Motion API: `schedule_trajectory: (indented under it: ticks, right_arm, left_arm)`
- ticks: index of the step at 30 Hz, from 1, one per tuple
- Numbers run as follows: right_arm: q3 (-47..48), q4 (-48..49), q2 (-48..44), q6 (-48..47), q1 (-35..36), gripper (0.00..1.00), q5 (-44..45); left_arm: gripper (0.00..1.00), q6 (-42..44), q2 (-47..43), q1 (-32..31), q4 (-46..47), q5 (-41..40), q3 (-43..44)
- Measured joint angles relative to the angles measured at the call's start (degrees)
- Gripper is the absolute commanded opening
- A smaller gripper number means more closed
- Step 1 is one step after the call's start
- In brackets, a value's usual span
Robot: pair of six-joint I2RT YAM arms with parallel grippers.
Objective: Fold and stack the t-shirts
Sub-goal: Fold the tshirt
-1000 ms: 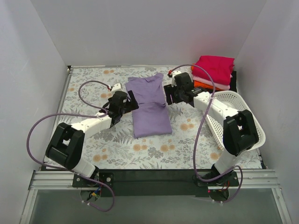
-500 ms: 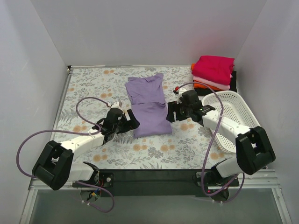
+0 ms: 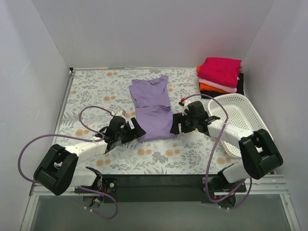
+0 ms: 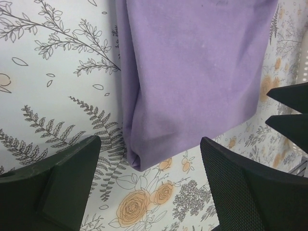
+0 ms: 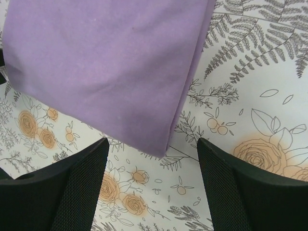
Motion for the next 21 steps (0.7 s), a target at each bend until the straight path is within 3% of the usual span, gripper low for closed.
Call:
schedule_trajectory:
  ticks: [14,18,20,21]
  right_arm:
    - [-3.56,6.36,3.54,2.62,1.46,0.66,-2.93]
    - [-3.58,8.68,4.66,2.80,1.90,0.61,-3.32]
    - [-3.58,9.44,5.09,2.84,2.08,0.53,-3.39]
    - [-3.58,9.64,5.35,2.91,2.14,0.50,-3.37]
  left_arm:
    - [0.67,-2.32,0.85,-1.16,6.21,1.51,-2.82]
    - [0.54,-2.80,1.88,-1.27,7.58,1.55,-3.23]
    - [0.49,-2.75,2.56,-1.36,7.96,1.51,-3.37]
    - [0.40,-2.73,2.89,-1.38,8.17,1.51,-3.37]
